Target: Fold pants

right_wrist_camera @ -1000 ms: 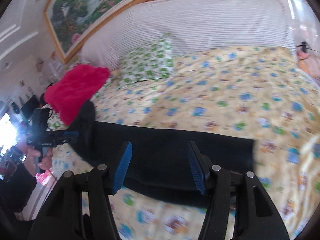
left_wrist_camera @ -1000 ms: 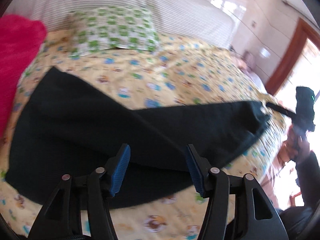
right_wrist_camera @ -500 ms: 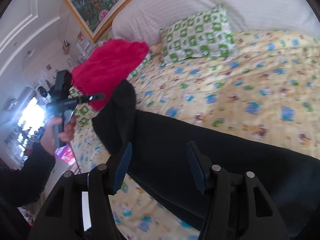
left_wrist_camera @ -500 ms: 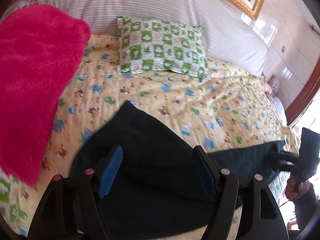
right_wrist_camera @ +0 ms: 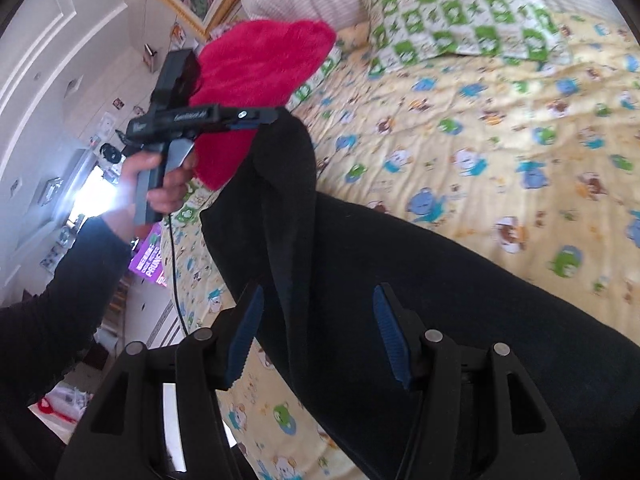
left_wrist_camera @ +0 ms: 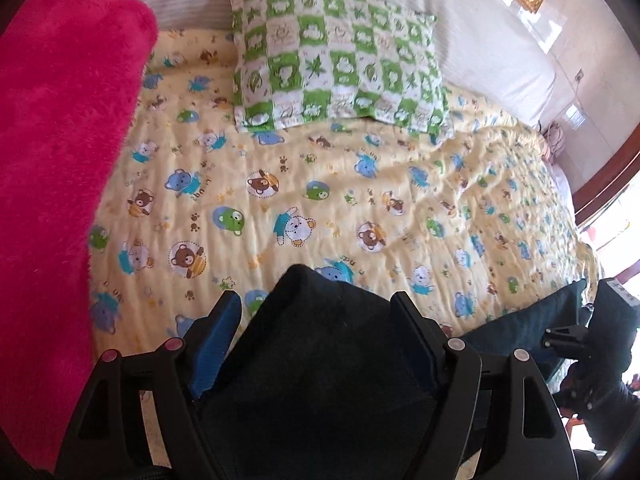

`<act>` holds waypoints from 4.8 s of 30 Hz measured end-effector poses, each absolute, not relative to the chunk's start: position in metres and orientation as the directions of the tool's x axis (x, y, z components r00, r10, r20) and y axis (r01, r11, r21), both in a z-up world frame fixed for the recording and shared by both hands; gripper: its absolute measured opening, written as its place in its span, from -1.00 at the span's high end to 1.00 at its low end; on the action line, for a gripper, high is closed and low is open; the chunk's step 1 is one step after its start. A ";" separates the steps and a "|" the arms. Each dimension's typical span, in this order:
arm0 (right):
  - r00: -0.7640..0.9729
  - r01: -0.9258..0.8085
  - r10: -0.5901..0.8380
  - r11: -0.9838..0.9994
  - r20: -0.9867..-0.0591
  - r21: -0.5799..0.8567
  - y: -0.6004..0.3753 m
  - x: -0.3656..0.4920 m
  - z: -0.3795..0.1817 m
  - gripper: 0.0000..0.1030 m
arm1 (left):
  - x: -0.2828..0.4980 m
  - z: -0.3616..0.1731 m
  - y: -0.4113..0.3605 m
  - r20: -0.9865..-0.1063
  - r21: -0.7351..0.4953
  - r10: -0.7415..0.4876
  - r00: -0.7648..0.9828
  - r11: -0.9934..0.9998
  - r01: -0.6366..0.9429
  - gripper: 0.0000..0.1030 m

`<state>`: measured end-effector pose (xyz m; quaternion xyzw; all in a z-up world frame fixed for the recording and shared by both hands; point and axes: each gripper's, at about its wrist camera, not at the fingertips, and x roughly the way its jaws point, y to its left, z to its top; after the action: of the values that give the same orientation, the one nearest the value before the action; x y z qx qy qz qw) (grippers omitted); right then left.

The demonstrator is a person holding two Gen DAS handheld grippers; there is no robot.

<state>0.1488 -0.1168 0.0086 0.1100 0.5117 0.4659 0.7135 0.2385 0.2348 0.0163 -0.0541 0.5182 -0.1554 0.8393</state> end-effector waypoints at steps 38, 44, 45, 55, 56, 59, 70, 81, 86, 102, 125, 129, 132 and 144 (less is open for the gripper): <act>-0.041 -0.762 0.755 0.400 -0.655 0.509 -0.060 0.070 0.008 0.88 | 0.038 0.001 0.301 -0.658 -0.495 -0.409 0.633 0.868 0.046 0.96; -0.054 -0.784 0.731 0.391 -0.680 0.482 -0.054 0.064 0.006 0.83 | 0.028 -0.028 0.319 -0.649 -0.568 -0.400 0.647 0.821 -0.062 0.94; -0.056 -0.783 0.730 0.391 -0.681 0.483 -0.054 0.064 0.006 0.82 | 0.026 -0.031 0.324 -0.648 -0.575 -0.390 0.654 0.813 -0.085 0.94; -0.058 -0.750 0.800 0.360 -0.598 0.555 -0.064 0.077 0.026 0.07 | -0.016 -0.012 0.337 -0.579 -0.639 -0.314 0.753 0.748 -0.179 0.51; -0.039 -0.743 0.808 0.370 -0.588 0.557 -0.064 0.083 0.030 0.07 | -0.020 -0.009 0.336 -0.570 -0.646 -0.313 0.760 0.743 -0.179 0.39; 0.019 -0.729 0.810 0.412 -0.587 0.546 -0.063 0.101 0.035 0.07 | -0.024 -0.003 0.326 -0.560 -0.655 -0.294 0.775 0.729 -0.196 0.11; 0.172 -0.628 0.688 0.628 -0.705 0.459 -0.050 0.175 0.018 0.07 | 0.002 -0.038 0.318 -0.698 -0.587 -0.219 0.682 0.721 -0.369 -0.14; 0.036 -0.645 0.612 0.618 -0.790 0.449 -0.019 0.203 -0.033 0.28 | 0.050 -0.058 0.329 -0.668 -0.614 -0.229 0.708 0.707 -0.350 0.01; 0.107 -0.655 0.624 0.630 -0.774 0.417 -0.027 0.194 -0.011 0.74 | 0.032 -0.029 0.322 -0.582 -0.661 -0.229 0.780 0.692 -0.290 0.52; 0.190 -0.596 0.693 0.644 -0.696 0.479 -0.011 0.189 -0.024 0.52 | -0.030 -0.037 0.355 -0.638 -0.579 -0.124 0.760 0.728 -0.368 0.25; 0.523 -0.257 0.591 0.796 -0.614 0.548 -0.282 0.085 0.039 0.10 | 0.038 0.044 0.180 -0.585 -0.477 -0.367 0.723 0.877 0.059 -0.16; 0.568 -0.195 0.546 0.816 -0.616 0.544 -0.317 0.065 0.041 0.10 | 0.058 0.046 0.131 -0.601 -0.462 -0.446 0.663 0.871 0.167 -0.23; 0.597 -0.144 0.511 0.826 -0.618 0.545 -0.343 0.052 0.040 0.10 | 0.066 0.045 0.088 -0.624 -0.443 -0.506 0.595 0.857 0.265 -0.24; 0.623 0.061 0.445 0.792 -0.643 0.608 -0.409 0.055 0.012 0.10 | 0.045 0.009 -0.088 -0.765 -0.235 -0.542 0.348 0.738 0.633 -0.36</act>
<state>0.0551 -0.4087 0.0117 0.3023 0.4189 0.1131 0.8487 0.0450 -0.0882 0.0086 0.0511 0.4445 -0.3585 0.8193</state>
